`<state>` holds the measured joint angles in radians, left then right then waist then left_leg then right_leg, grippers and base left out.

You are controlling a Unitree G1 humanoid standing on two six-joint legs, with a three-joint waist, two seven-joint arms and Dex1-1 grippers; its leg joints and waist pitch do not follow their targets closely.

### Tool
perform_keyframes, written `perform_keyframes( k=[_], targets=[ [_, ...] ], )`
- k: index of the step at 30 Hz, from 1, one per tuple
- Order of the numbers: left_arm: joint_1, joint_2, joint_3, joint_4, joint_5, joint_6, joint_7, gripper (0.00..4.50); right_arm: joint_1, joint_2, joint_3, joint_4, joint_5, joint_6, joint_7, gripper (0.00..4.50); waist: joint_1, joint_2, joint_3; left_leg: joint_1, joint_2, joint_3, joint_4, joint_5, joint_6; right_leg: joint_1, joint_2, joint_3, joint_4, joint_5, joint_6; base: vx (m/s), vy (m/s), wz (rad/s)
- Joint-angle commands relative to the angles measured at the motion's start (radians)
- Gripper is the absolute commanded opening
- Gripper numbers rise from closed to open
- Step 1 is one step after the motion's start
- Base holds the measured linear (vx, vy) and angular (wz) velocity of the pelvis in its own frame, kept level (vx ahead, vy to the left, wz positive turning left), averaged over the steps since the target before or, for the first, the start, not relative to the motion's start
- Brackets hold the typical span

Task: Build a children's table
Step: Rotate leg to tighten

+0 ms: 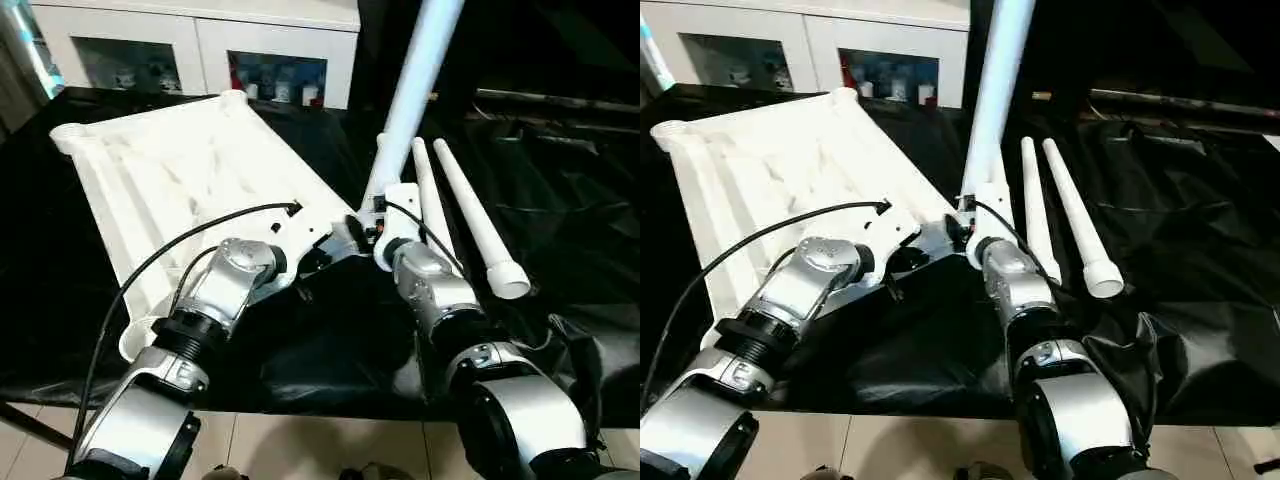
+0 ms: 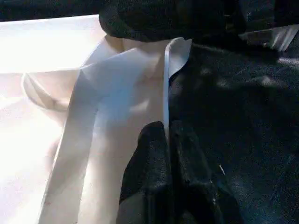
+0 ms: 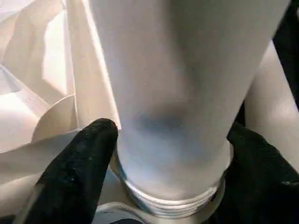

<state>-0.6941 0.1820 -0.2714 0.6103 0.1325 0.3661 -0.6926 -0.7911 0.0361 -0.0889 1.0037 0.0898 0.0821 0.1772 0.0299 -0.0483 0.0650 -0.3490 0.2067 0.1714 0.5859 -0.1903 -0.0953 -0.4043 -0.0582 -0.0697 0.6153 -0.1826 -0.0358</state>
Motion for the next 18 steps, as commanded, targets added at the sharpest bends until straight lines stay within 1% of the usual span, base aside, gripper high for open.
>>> perform_keyframes(
  k=[1,2,3,4,5,6,7,8,9,10,11,12,13,14,15,16,17,18],
  targets=[
    [-0.01,-0.011,0.005,-0.003,-0.004,-0.036,0.017,0.0,0.005,0.045,0.066,0.026,-0.008,0.003,0.109,3.81,0.004,0.019,-0.055,-0.002,0.021,-0.011,-0.075,-0.27,0.008,0.04,-0.078,0.049,-0.099,-0.377,-0.13,0.0,0.0,0.0],
    [-0.008,-0.009,0.009,-0.005,-0.01,-0.038,0.011,0.0,0.007,0.04,0.073,0.016,-0.011,-0.003,0.124,3.81,0.004,0.017,-0.058,-0.005,0.021,-0.011,-0.075,-0.258,0.012,0.044,-0.079,0.049,-0.095,-0.355,-0.14,0.0,0.0,0.0],
    [-0.001,-0.003,0.013,-0.012,-0.02,-0.052,-0.007,0.0,0.014,0.03,0.087,-0.004,-0.016,-0.015,0.153,3.81,0.005,0.016,-0.058,-0.006,0.022,-0.009,-0.075,-0.241,0.017,0.045,-0.08,0.05,-0.093,-0.325,-0.149,0.0,0.0,0.0],
    [0.011,0.011,0.015,-0.026,-0.028,-0.054,-0.028,0.0,0.029,0.012,0.099,-0.043,-0.017,-0.019,0.186,3.81,0.005,0.012,-0.06,-0.006,0.022,-0.008,-0.073,-0.231,0.02,0.046,-0.079,0.05,-0.091,-0.309,-0.156,0.0,0.0,0.0],
    [0.015,0.015,0.015,-0.03,-0.029,-0.055,-0.033,0.0,0.032,0.007,0.102,-0.053,-0.018,-0.02,0.195,3.81,0.007,0.015,-0.062,-0.01,0.023,-0.008,-0.073,-0.2,0.026,0.052,-0.081,0.051,-0.084,-0.26,-0.17,0.0,0.0,0.0],
    [0.028,0.032,0.012,-0.045,-0.032,-0.067,-0.056,0.0,0.05,-0.014,0.113,-0.096,-0.019,-0.02,0.226,3.81,0.01,0.013,-0.062,-0.008,0.024,-0.007,-0.072,-0.178,0.035,0.052,-0.079,0.051,-0.081,-0.22,-0.179,0.0,0.0,0.0],
    [0.037,0.044,0.009,-0.057,-0.037,-0.081,-0.078,0.0,0.066,-0.031,0.121,-0.134,-0.019,-0.015,0.247,3.81,0.009,0.01,-0.064,-0.007,0.024,-0.004,-0.07,-0.169,0.042,0.052,-0.08,0.052,-0.08,-0.202,-0.185,0.0,0.0,0.0],
    [0.05,0.064,0.002,-0.075,-0.037,-0.103,-0.103,0.0,0.092,-0.06,0.141,-0.192,-0.022,-0.006,0.293,3.81,0.01,0.01,-0.067,-0.009,0.023,-0.003,-0.069,-0.139,0.052,0.057,-0.08,0.054,-0.074,-0.157,-0.194,0.0,0.0,0.0],
    [0.063,0.081,-0.002,-0.093,-0.043,-0.121,-0.131,0.0,0.118,-0.091,0.168,-0.248,-0.029,0.005,0.343,3.81,0.015,0.012,-0.069,-0.006,0.024,-0.003,-0.067,-0.103,0.065,0.059,-0.076,0.053,-0.069,-0.099,-0.2,0.0,0.0,0.0],
    [0.067,0.086,-0.003,-0.098,-0.046,-0.126,-0.14,0.0,0.127,-0.101,0.175,-0.264,-0.033,0.007,0.361,3.81,0.015,0.011,-0.069,-0.007,0.026,-0.002,-0.066,-0.091,0.071,0.06,-0.078,0.054,-0.064,-0.067,-0.209,0.0,0.0,0.0],
    [0.079,0.101,-0.008,-0.114,-0.053,-0.139,-0.168,0.0,0.149,-0.13,0.2,-0.307,-0.043,0.013,0.409,3.81,0.015,0.013,-0.069,-0.011,0.024,-0.002,-0.065,-0.076,0.08,0.063,-0.078,0.054,-0.061,-0.036,-0.223,0.0,0.0,0.0],
    [0.093,0.122,-0.014,-0.133,-0.066,-0.15,-0.212,0.0,0.176,-0.169,0.23,-0.357,-0.055,0.021,0.471,3.81,0.016,0.015,-0.072,-0.008,0.023,0.0,-0.063,-0.073,0.086,0.063,-0.076,0.054,-0.059,-0.019,-0.228,0.0,0.0,0.0],
    [0.097,0.128,-0.015,-0.139,-0.07,-0.151,-0.225,0.0,0.183,-0.181,0.236,-0.371,-0.056,0.023,0.489,3.81,0.019,0.015,-0.071,-0.006,0.025,-0.001,-0.063,-0.072,0.085,0.062,-0.077,0.054,-0.059,-0.014,-0.23,0.0,0.0,0.0],
    [0.105,0.141,-0.018,-0.15,-0.077,-0.156,-0.251,0.0,0.195,-0.202,0.246,-0.396,-0.056,0.028,0.521,3.81,0.019,0.014,-0.071,-0.007,0.024,0.0,-0.064,-0.068,0.089,0.065,-0.076,0.055,-0.057,0.004,-0.238,0.0,0.0,0.0],
    [0.114,0.155,-0.023,-0.163,-0.086,-0.174,-0.285,0.0,0.207,-0.223,0.255,-0.422,-0.055,0.032,0.552,3.81,0.02,0.016,-0.07,-0.006,0.025,0.001,-0.064,-0.078,0.092,0.063,-0.077,0.055,-0.058,-0.001,-0.24,0.0,0.0,0.0],
    [0.121,0.168,-0.027,-0.173,-0.093,-0.19,-0.317,0.0,0.215,-0.24,0.26,-0.441,-0.054,0.034,0.575,3.81,0.02,0.021,-0.072,-0.003,0.025,0.0,-0.063,-0.083,0.089,0.064,-0.077,0.055,-0.057,-0.007,-0.242,0.0,0.0,0.0],
    [0.136,0.194,-0.033,-0.196,-0.109,-0.21,-0.378,0.0,0.23,-0.274,0.269,-0.478,-0.047,0.043,0.622,3.81,0.021,0.017,-0.069,-0.003,0.025,0.0,-0.065,-0.1,0.083,0.064,-0.076,0.055,-0.062,-0.03,-0.24,0.0,0.0,0.0],
    [0.136,0.194,-0.033,-0.196,-0.109,-0.21,-0.378,0.0,0.23,-0.274,0.269,-0.478,-0.047,0.043,0.622,3.81,0.022,0.018,-0.067,-0.002,0.026,0.001,-0.066,-0.119,0.076,0.062,-0.078,0.057,-0.063,-0.056,-0.237,0.0,0.0,0.0]
  ],
)
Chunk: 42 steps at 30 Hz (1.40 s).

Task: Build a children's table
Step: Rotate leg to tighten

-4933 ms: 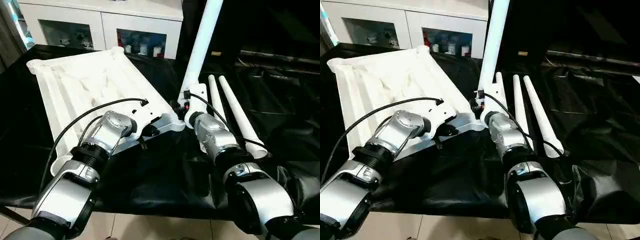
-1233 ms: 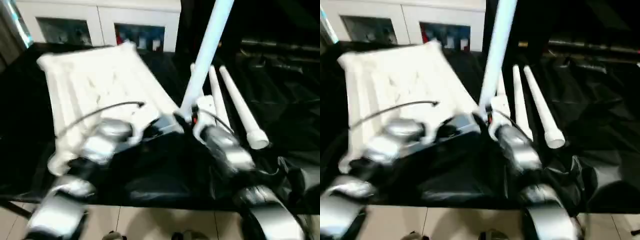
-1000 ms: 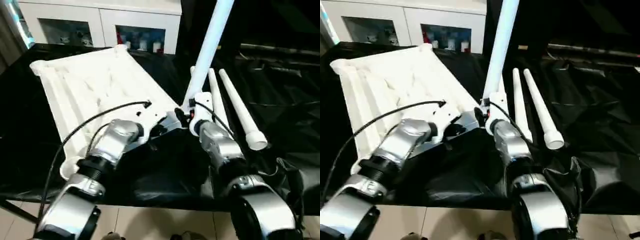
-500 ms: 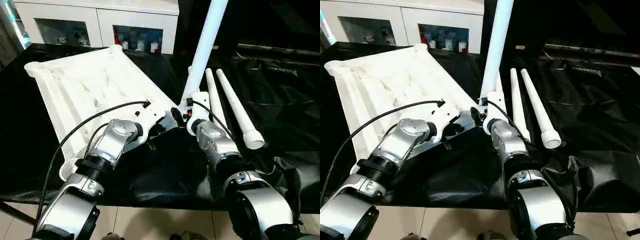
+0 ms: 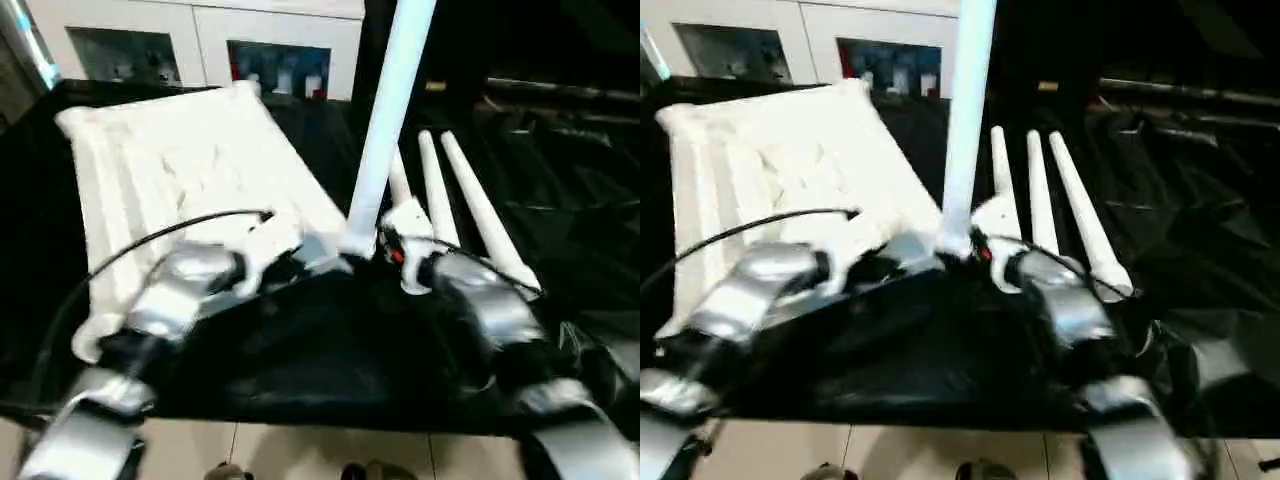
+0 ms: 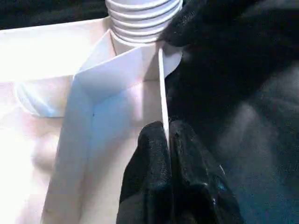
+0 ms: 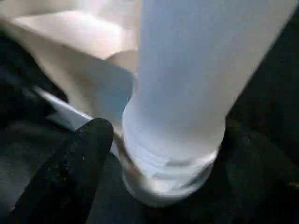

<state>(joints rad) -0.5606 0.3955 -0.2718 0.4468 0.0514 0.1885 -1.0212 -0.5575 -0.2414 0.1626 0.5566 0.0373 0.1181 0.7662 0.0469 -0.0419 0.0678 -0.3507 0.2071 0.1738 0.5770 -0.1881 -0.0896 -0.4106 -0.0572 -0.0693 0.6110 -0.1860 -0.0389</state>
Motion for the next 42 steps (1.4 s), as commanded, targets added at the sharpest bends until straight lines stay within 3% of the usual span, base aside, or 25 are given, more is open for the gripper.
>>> perform_keyframes(
  k=[1,5,12,21,30,32,33,34,36,38,39,41,42],
  targets=[
    [0.012,0.005,-0.038,-0.05,-0.038,-0.048,-0.098,0.0,0.011,-0.026,0.026,-0.063,0.014,0.013,0.075,3.81,0.005,0.012,-0.069,0.002,0.028,-0.001,-0.059,-0.132,0.066,0.065,-0.079,0.056,-0.061,-0.071,-0.234,0.0,0.0,0.0],
    [0.012,0.031,-0.045,-0.051,-0.045,-0.086,-0.153,0.0,0.036,-0.065,0.042,-0.108,0.025,0.011,0.138,3.81,0.018,0.014,-0.071,0.008,0.029,0.001,-0.057,-0.137,0.052,0.063,-0.077,0.058,-0.061,-0.085,-0.225,0.0,0.0,0.0],
    [0.002,0.043,-0.048,-0.047,-0.051,-0.101,-0.187,0.0,0.058,-0.083,0.053,-0.14,0.028,0.027,0.181,3.81,0.02,0.012,-0.077,0.002,0.025,0.0,-0.053,-0.094,0.05,0.07,-0.077,0.057,-0.05,-0.024,-0.23,0.0,0.0,0.0],
    [-0.004,0.042,-0.042,-0.03,-0.051,-0.115,-0.2,0.0,0.07,-0.079,0.042,-0.156,0.054,0.047,0.195,2.95,0.028,0.013,-0.078,0.002,0.025,-0.001,-0.051,-0.093,0.05,0.071,-0.077,0.056,-0.049,-0.022,-0.231,0.0,0.0,0.0],
    [-0.005,0.039,-0.04,-0.023,-0.045,-0.099,-0.186,0.0,0.084,-0.054,0.035,-0.146,0.065,0.051,0.178,2.75,0.031,0.012,-0.077,0.003,0.024,-0.001,-0.05,-0.111,0.035,0.069,-0.077,0.056,-0.051,-0.066,-0.217,0.0,0.0,0.0],
    [-0.015,0.023,-0.032,-0.003,-0.029,-0.076,-0.137,0.0,0.077,-0.026,0.012,-0.11,0.062,0.058,0.106,2.75,0.03,0.012,-0.077,0.002,0.024,-0.001,-0.05,-0.109,0.035,0.069,-0.077,0.057,-0.05,-0.066,-0.217,0.0,0.0,0.0],
    [-0.046,-0.029,-0.018,0.051,0.009,-0.017,-0.01,0.0,0.044,0.07,-0.074,0.006,0.068,0.092,-0.126,2.74,0.028,0.009,-0.074,0.003,0.024,-0.001,-0.052,-0.114,0.024,0.064,-0.077,0.057,-0.053,-0.093,-0.214,0.0,0.0,0.0],
    [-0.059,-0.052,-0.014,0.073,0.021,0.005,0.037,0.0,0.025,0.104,-0.108,0.054,0.073,0.1,-0.221,2.74,0.024,0.012,-0.071,0.004,0.022,0.0,-0.053,-0.126,0.015,0.059,-0.078,0.057,-0.058,-0.127,-0.212,0.0,0.0,0.0],
    [-0.084,-0.094,-0.004,0.111,0.035,0.039,0.118,0.0,-0.006,0.153,-0.152,0.128,0.083,0.108,-0.347,2.74,0.021,0.011,-0.069,0.006,0.019,-0.006,-0.055,-0.171,-0.029,0.062,-0.083,0.055,-0.071,-0.278,-0.168,0.0,0.0,0.0],
    [-0.094,-0.111,0.001,0.126,0.039,0.052,0.152,0.0,-0.018,0.17,-0.165,0.155,0.088,0.111,-0.386,2.74,0.018,0.013,-0.069,0.01,0.02,-0.006,-0.054,-0.183,-0.031,0.058,-0.083,0.056,-0.074,-0.293,-0.159,0.0,0.0,0.0],
    [-0.127,-0.174,0.014,0.169,0.046,0.095,0.248,0.0,-0.057,0.228,-0.194,0.238,0.108,0.094,-0.482,2.74,0.012,0.013,-0.068,0.004,0.019,-0.002,-0.053,-0.186,-0.025,0.058,-0.079,0.058,-0.075,-0.283,-0.158,0.0,0.0,0.0],
    [-0.139,-0.197,0.016,0.184,0.048,0.108,0.28,0.0,-0.073,0.251,-0.204,0.268,0.117,0.086,-0.512,2.74,0.014,0.012,-0.07,0.009,0.015,-0.004,-0.052,-0.194,-0.023,0.056,-0.078,0.055,-0.078,-0.306,-0.147,0.0,0.0,0.0],
    [-0.151,-0.223,0.014,0.198,0.051,0.12,0.306,0.0,-0.094,0.276,-0.208,0.303,0.115,0.077,-0.55,2.74,0.015,0.013,-0.069,0.004,0.016,-0.006,-0.053,-0.188,-0.019,0.057,-0.079,0.055,-0.077,-0.292,-0.145,0.0,0.0,0.0]
  ],
)
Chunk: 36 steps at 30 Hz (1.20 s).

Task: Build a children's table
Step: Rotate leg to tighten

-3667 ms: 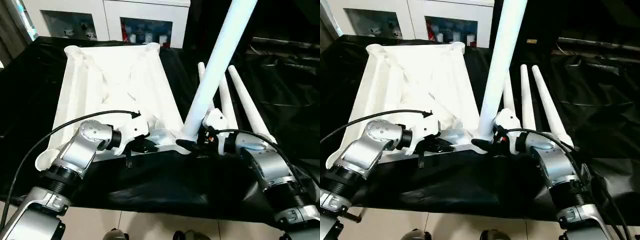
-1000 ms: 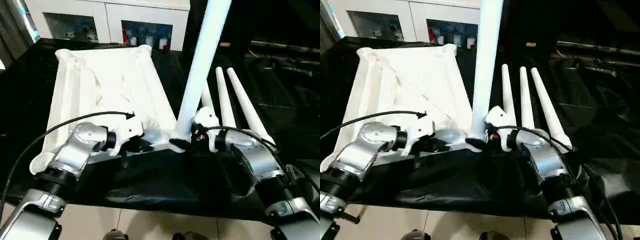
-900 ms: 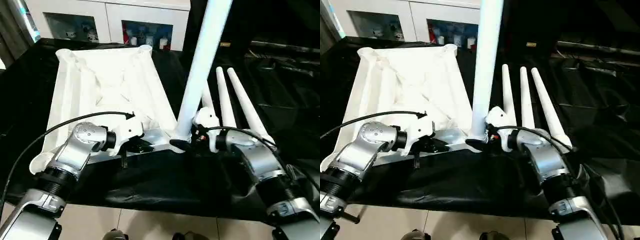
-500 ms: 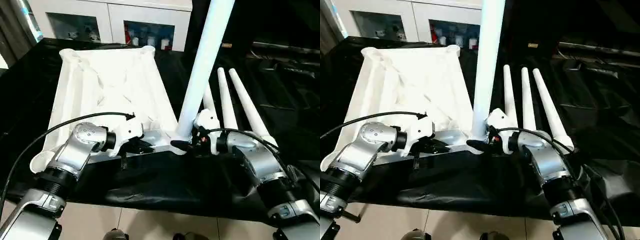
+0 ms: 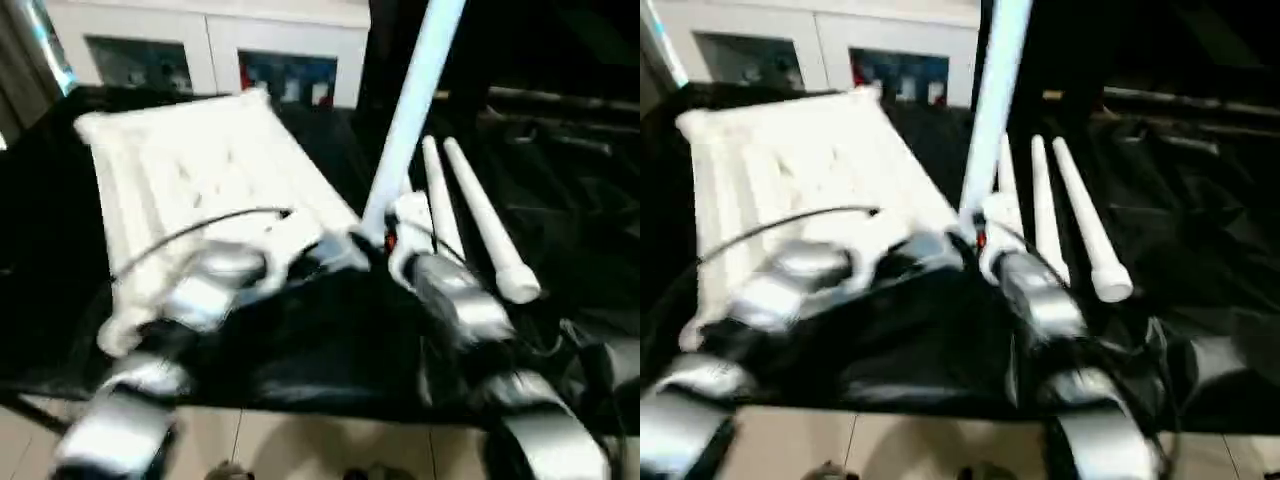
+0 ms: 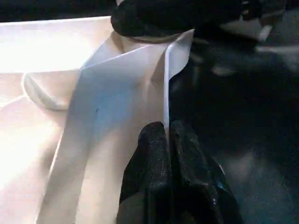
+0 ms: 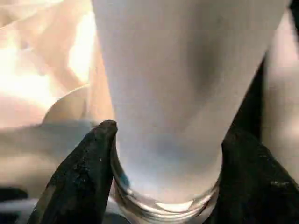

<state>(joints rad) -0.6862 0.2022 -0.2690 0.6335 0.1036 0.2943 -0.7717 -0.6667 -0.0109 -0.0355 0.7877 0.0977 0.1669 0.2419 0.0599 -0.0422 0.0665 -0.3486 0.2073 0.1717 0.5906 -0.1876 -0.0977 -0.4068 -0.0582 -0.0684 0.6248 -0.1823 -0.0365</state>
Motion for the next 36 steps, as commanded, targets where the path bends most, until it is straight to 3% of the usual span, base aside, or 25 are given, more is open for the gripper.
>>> perform_keyframes(
  k=[1,7,8,9,14,17,24,25,26,28,33,36],
  targets=[
    [-0.029,-0.037,0.01,0.014,0.0,0.016,0.064,0.0,0.009,0.052,-0.009,0.081,0.051,0.025,-0.032,2.74,0.001,0.013,-0.068,0.001,0.015,-0.003,-0.067,-0.188,-0.009,0.052,-0.077,0.053,-0.092,-0.294,-0.147,0.0,0.0,0.0],
    [-0.049,-0.077,-0.002,0.035,0.016,0.018,0.095,0.0,-0.052,0.108,-0.02,0.153,0.028,-0.027,-0.038,2.74,0.001,0.012,-0.066,0.001,0.016,-0.005,-0.069,-0.212,0.004,0.051,-0.077,0.051,-0.094,-0.299,-0.141,0.0,0.0,0.0],
    [-0.046,-0.072,-0.004,0.033,0.015,0.011,0.088,0.0,-0.055,0.107,-0.022,0.151,0.032,-0.031,-0.026,3.3,0.001,0.012,-0.066,0.0,0.016,-0.004,-0.069,-0.212,0.007,0.051,-0.076,0.051,-0.095,-0.295,-0.142,0.0,0.0,0.0],
    [-0.044,-0.068,-0.004,0.033,0.014,0.008,0.083,0.0,-0.062,0.105,-0.023,0.156,0.032,-0.039,-0.014,3.43,0.001,0.012,-0.065,0.001,0.016,-0.004,-0.069,-0.218,0.008,0.05,-0.077,0.051,-0.095,-0.302,-0.143,0.0,0.0,0.0],
    [-0.032,-0.047,0.0,0.02,0.003,-0.005,0.055,0.0,-0.069,0.079,0.007,0.144,0.006,-0.07,0.03,3.63,-0.004,0.011,-0.065,-0.004,0.016,-0.006,-0.07,-0.214,0.017,0.052,-0.077,0.05,-0.096,-0.311,-0.141,0.0,0.0,0.0],
    [-0.018,-0.023,0.002,-0.003,-0.004,-0.007,0.016,0.0,-0.057,0.041,0.035,0.104,-0.019,-0.08,0.107,3.63,-0.008,0.01,-0.065,-0.007,0.017,-0.005,-0.07,-0.192,0.025,0.054,-0.076,0.05,-0.09,-0.263,-0.163,0.0,0.0,0.0],
    [0.024,0.065,0.002,-0.062,-0.034,-0.036,-0.113,0.0,0.053,-0.129,0.145,-0.131,-0.053,-0.024,0.347,3.63,-0.002,0.007,-0.068,-0.008,0.019,-0.002,-0.067,-0.134,0.063,0.062,-0.076,0.051,-0.084,-0.178,-0.182,0.0,0.0,0.0],
    [0.03,0.081,-0.001,-0.067,-0.038,-0.056,-0.138,0.0,0.068,-0.159,0.162,-0.159,-0.057,-0.025,0.397,3.63,-0.003,0.008,-0.068,-0.009,0.019,-0.002,-0.067,-0.129,0.065,0.061,-0.076,0.051,-0.083,-0.168,-0.186,0.0,0.0,0.0],
    [0.038,0.098,-0.003,-0.077,-0.045,-0.066,-0.172,0.0,0.082,-0.19,0.178,-0.187,-0.062,-0.03,0.447,3.63,-0.002,0.019,-0.066,-0.008,0.019,-0.003,-0.067,-0.128,0.066,0.061,-0.076,0.052,-0.082,-0.153,-0.191,0.0,0.0,0.0],
    [0.05,0.123,-0.008,-0.097,-0.056,-0.087,-0.226,0.0,0.101,-0.231,0.198,-0.226,-0.065,-0.036,0.516,3.63,-0.002,0.013,-0.068,-0.007,0.021,-0.002,-0.066,-0.129,0.071,0.063,-0.074,0.052,-0.078,-0.121,-0.206,0.0,0.0,0.0],
    [0.079,0.166,-0.019,-0.156,-0.089,-0.109,-0.333,0.0,0.126,-0.287,0.218,-0.292,-0.044,-0.029,0.608,3.63,-0.001,0.018,-0.065,-0.003,0.025,-0.001,-0.068,-0.139,0.074,0.06,-0.075,0.053,-0.077,-0.097,-0.231,0.0,0.0,0.0],
    [0.085,0.181,-0.018,-0.176,-0.1,-0.093,-0.355,0.0,0.129,-0.305,0.216,-0.303,-0.043,-0.029,0.617,3.63,0.002,0.018,-0.062,0.002,0.026,0.001,-0.069,-0.158,0.062,0.056,-0.076,0.054,-0.081,-0.139,-0.228,0.0,0.0,0.0]
  ],
)
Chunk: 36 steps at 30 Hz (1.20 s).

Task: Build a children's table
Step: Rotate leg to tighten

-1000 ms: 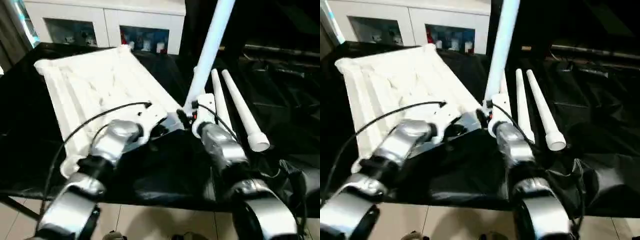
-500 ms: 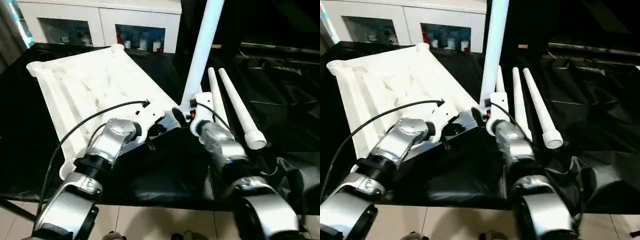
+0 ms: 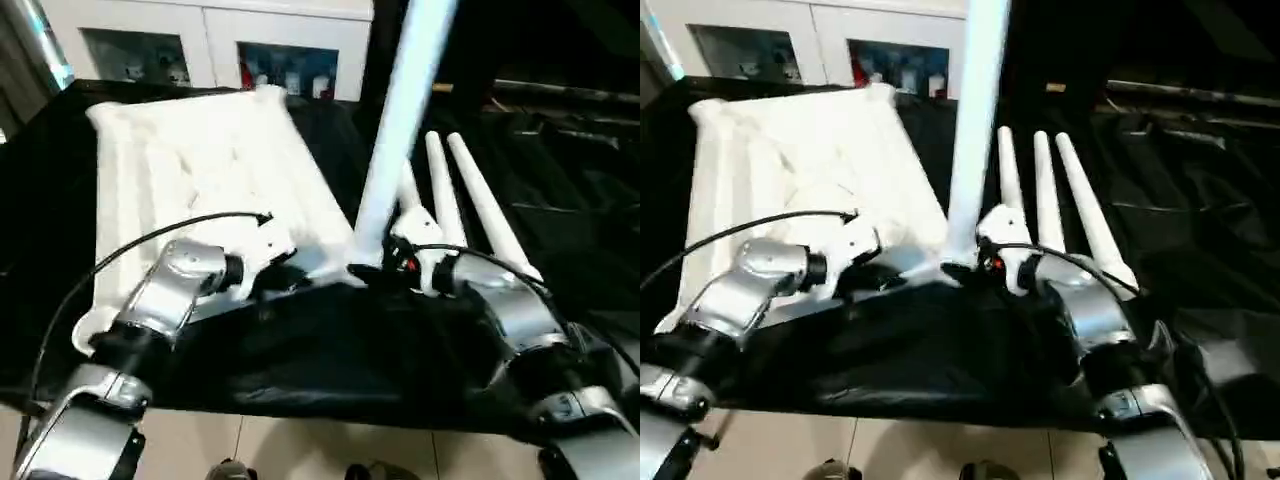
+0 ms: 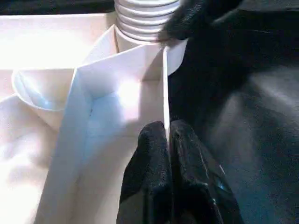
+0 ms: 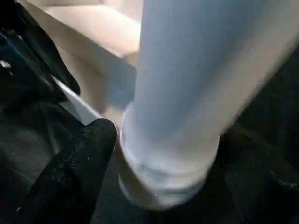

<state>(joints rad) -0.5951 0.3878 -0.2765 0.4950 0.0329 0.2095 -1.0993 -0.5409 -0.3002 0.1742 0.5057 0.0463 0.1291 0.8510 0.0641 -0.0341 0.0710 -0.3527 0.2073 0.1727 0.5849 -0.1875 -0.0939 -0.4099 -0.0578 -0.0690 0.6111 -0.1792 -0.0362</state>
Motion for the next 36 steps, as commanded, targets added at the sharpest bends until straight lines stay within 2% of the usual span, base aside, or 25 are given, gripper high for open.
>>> perform_keyframes(
  k=[1,4,14,23,25,26,27,28,29,30,32,33,36],
  targets=[
    [-0.002,0.002,-0.01,-0.045,-0.033,-0.009,-0.041,0.0,0.007,-0.018,0.002,-0.035,0.017,0.018,0.018,3.63,0.0,0.007,-0.067,0.005,0.026,0.0,-0.064,-0.154,0.057,0.06,-0.077,0.055,-0.067,-0.145,-0.226,0.0,0.0,0.0],
    [0.005,0.011,-0.008,-0.057,-0.038,-0.01,-0.058,0.0,0.016,-0.021,0.0,-0.06,0.033,0.03,0.046,3.63,0.001,0.008,-0.067,0.003,0.025,-0.002,-0.065,-0.147,0.055,0.062,-0.076,0.055,-0.064,-0.131,-0.219,0.0,0.0,0.0],
    [0.008,0.02,-0.008,-0.064,-0.038,-0.006,-0.064,0.0,0.028,-0.024,0.014,-0.073,0.028,0.035,0.071,2.69,0.002,0.006,-0.067,0.001,0.024,-0.002,-0.064,-0.14,0.051,0.063,-0.077,0.055,-0.066,-0.152,-0.208,0.0,0.0,0.0],
    [-0.007,0.007,0.001,-0.037,-0.029,0.007,-0.02,0.0,0.044,-0.001,0.005,-0.051,0.038,0.05,0.05,2.62,0.002,0.004,-0.068,0.002,0.023,-0.001,-0.064,-0.139,0.05,0.063,-0.076,0.055,-0.065,-0.145,-0.211,0.0,0.0,0.0],
    [-0.032,-0.025,0.017,0.008,-0.006,0.031,0.077,0.0,0.043,0.056,-0.033,0.007,0.044,0.078,-0.054,2.62,0.001,0.002,-0.067,0.001,0.023,0.0,-0.064,-0.151,0.047,0.062,-0.077,0.055,-0.069,-0.174,-0.207,0.0,0.0,0.0],
    [-0.041,-0.037,0.022,0.026,0.003,0.038,0.113,0.0,0.04,0.078,-0.048,0.029,0.047,0.09,-0.096,2.61,0.001,0.005,-0.065,0.006,0.022,-0.001,-0.065,-0.163,0.038,0.057,-0.078,0.054,-0.074,-0.209,-0.203,0.0,0.0,0.0],
    [-0.046,-0.044,0.025,0.034,0.007,0.043,0.131,0.0,0.038,0.089,-0.055,0.04,0.047,0.092,-0.12,2.61,-0.001,0.004,-0.063,0.005,0.021,0.0,-0.067,-0.175,0.032,0.057,-0.077,0.054,-0.077,-0.236,-0.195,0.0,0.0,0.0],
    [-0.065,-0.072,0.035,0.069,0.021,0.061,0.203,0.0,0.027,0.137,-0.085,0.091,0.048,0.097,-0.218,2.6,-0.002,-0.001,-0.065,0.005,0.02,-0.002,-0.067,-0.183,0.024,0.059,-0.079,0.053,-0.08,-0.284,-0.177,0.0,0.0,0.0],
    [-0.072,-0.083,0.039,0.08,0.025,0.068,0.227,0.0,0.022,0.155,-0.095,0.11,0.049,0.096,-0.252,2.58,-0.002,0.004,-0.064,0.01,0.021,-0.003,-0.067,-0.195,0.011,0.052,-0.081,0.053,-0.085,-0.327,-0.166,0.0,0.0,0.0],
    [-0.077,-0.092,0.042,0.09,0.028,0.073,0.246,0.0,0.017,0.169,-0.103,0.125,0.05,0.095,-0.279,2.57,-0.003,0.003,-0.064,0.009,0.02,-0.005,-0.069,-0.204,0.003,0.054,-0.08,0.051,-0.089,-0.351,-0.155,0.0,0.0,0.0],
    [-0.097,-0.133,0.048,0.114,0.035,0.098,0.311,0.0,-0.023,0.24,-0.146,0.204,0.057,0.1,-0.432,2.56,-0.005,0.003,-0.063,0.006,0.02,-0.005,-0.07,-0.21,0.002,0.052,-0.081,0.052,-0.089,-0.362,-0.145,0.0,0.0,0.0],
    [-0.108,-0.157,0.046,0.126,0.038,0.107,0.339,0.0,-0.045,0.277,-0.164,0.243,0.064,0.103,-0.493,2.56,-0.011,0.007,-0.062,0.008,0.018,-0.007,-0.071,-0.23,-0.006,0.05,-0.081,0.049,-0.097,-0.42,-0.132,0.0,0.0,0.0],
    [-0.13,-0.207,0.034,0.141,0.048,0.119,0.386,0.0,-0.091,0.35,-0.179,0.31,0.064,0.104,-0.588,2.56,-0.016,0.005,-0.064,0.009,0.017,-0.01,-0.071,-0.251,-0.009,0.047,-0.083,0.048,-0.103,-0.46,-0.106,0.0,0.0,0.0]
  ],
)
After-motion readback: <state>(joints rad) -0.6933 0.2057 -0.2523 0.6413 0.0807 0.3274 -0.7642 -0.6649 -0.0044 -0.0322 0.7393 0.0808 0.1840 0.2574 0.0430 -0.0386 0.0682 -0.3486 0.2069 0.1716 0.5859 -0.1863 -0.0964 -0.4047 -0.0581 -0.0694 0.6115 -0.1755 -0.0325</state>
